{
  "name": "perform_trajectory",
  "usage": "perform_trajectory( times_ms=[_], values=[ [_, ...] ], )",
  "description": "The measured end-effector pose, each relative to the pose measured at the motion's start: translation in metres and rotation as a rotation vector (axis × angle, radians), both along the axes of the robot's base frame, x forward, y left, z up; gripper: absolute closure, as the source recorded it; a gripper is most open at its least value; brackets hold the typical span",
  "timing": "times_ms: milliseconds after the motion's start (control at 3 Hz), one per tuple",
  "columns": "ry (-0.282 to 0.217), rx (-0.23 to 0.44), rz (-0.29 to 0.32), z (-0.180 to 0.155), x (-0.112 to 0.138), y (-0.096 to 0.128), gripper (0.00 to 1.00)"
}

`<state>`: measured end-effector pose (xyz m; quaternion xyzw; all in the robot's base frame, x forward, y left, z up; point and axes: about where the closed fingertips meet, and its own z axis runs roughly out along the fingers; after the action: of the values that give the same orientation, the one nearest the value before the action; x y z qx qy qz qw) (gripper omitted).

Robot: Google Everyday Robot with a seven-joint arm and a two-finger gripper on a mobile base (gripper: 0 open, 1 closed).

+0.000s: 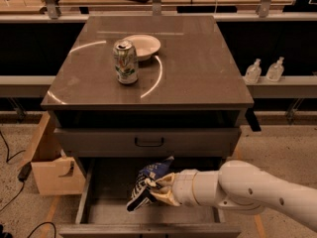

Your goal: Place blue chip bag into middle drawer

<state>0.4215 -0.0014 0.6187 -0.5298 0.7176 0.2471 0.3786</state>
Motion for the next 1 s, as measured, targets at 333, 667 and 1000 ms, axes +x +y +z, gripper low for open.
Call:
perform_trajectory(
  times_ms=[333, 667, 1000],
  values=[
    [0.032, -0.013, -0.034, -0.036, -0.002, 0.007, 1.00],
    [0.069, -0.020, -0.042, -0.071, 0.004, 0.014, 0.85],
    [0.123, -0.031, -0.070, -0.105, 0.009, 0.016, 0.62]
  ],
)
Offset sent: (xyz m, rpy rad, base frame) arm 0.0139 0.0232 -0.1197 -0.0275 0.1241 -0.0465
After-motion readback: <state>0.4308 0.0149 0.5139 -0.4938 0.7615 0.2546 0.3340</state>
